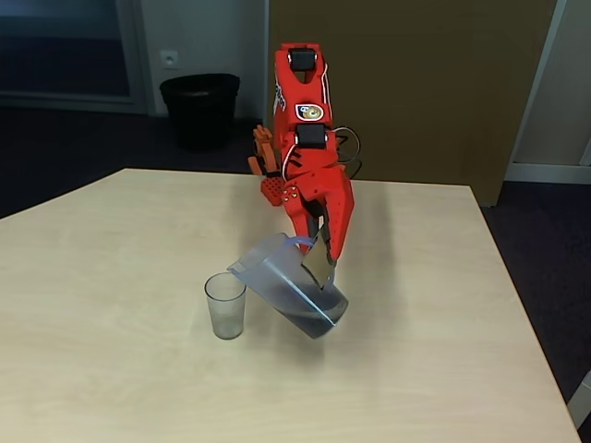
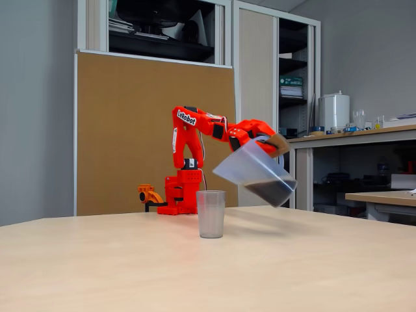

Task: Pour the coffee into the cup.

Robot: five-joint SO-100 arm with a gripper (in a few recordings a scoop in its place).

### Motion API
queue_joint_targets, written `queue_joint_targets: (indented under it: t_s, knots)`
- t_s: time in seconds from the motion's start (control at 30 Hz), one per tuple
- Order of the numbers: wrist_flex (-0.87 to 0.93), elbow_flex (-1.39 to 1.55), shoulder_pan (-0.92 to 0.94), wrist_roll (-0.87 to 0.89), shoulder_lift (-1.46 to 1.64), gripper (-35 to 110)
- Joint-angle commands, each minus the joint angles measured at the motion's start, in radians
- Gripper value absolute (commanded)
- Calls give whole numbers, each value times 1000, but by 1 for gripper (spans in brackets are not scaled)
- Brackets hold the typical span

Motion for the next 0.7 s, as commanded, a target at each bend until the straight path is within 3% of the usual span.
queue_joint_targets:
  t_s: [0.0, 0.67]
  knots:
    - [-55, -18, -3, 25, 17, 0]
    - [-178, 43, 23, 141, 17, 0]
